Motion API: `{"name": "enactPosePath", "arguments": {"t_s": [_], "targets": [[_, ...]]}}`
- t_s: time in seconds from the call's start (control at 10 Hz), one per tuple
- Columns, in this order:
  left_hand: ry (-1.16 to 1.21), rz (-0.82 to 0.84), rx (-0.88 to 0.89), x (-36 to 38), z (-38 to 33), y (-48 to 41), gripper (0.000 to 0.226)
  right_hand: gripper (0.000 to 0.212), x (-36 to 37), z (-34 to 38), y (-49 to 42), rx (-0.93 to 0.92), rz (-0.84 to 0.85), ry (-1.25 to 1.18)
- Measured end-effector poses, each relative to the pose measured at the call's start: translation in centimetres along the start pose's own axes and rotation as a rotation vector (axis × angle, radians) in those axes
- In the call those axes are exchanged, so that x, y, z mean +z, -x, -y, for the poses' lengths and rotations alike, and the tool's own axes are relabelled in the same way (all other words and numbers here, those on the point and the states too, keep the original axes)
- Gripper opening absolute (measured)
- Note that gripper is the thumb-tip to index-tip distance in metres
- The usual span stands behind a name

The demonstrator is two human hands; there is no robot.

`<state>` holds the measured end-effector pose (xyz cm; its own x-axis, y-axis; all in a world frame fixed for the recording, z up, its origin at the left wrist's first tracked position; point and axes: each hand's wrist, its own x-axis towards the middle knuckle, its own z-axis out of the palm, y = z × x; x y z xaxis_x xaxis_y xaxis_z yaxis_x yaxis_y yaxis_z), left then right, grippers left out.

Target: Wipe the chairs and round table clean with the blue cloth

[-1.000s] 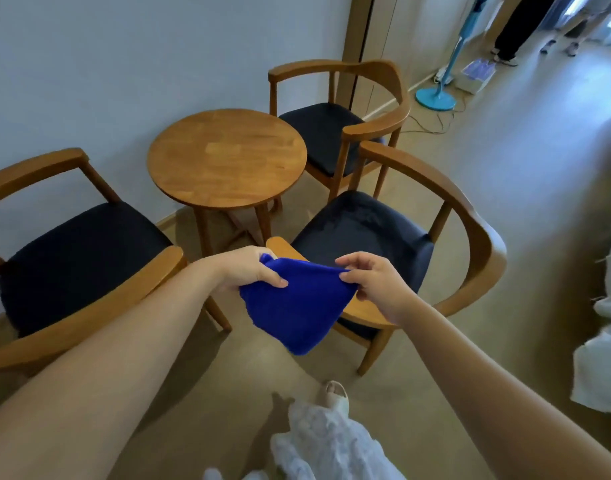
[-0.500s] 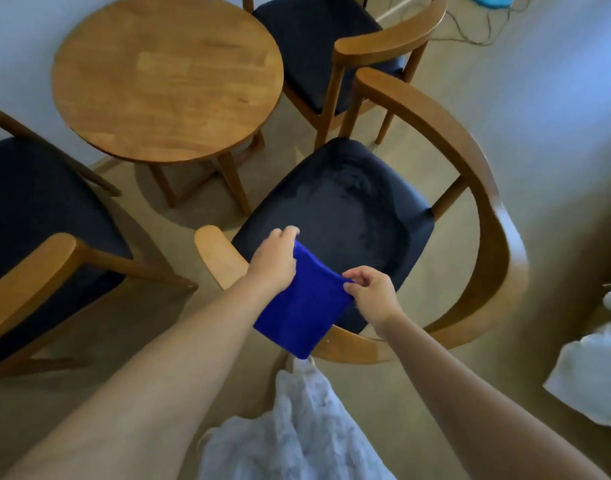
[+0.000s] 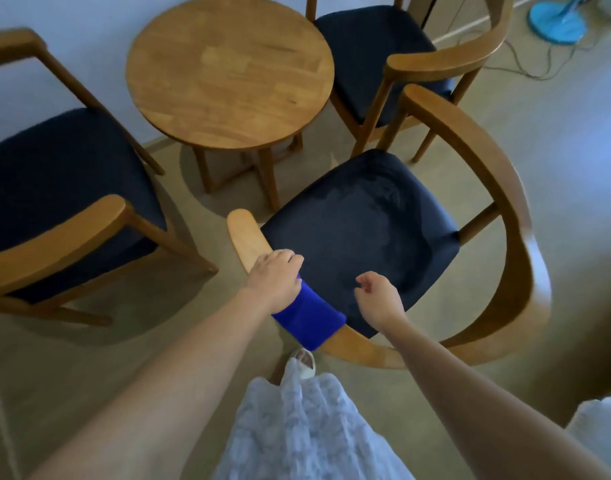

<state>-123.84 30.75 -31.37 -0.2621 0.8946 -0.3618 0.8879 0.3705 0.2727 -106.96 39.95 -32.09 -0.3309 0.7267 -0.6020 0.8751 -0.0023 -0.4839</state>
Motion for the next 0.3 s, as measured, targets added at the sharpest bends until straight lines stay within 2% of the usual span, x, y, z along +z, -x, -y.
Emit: {"name": "enactPosePath", "arguments": {"t_s": [0.1, 0.2, 0.3], "targets": [[-0.002, -0.005, -0.048, -1.6, 0.5, 3.1, 0.034, 0.039, -0.1, 1.8, 2.4, -0.180, 0.010, 0.200], [-0.011, -0.082, -0.060, -3.2, 1.2, 6.8, 0.023, 0.041, -0.1, 3.8, 5.6, -0.335, -0.027, 0.320], [-0.042, -0.142, -0.112, -4.1, 1.5, 11.0, 0.026, 0.037, 0.3, 5.3, 9.4, -0.455, -0.093, 0.387]]}}
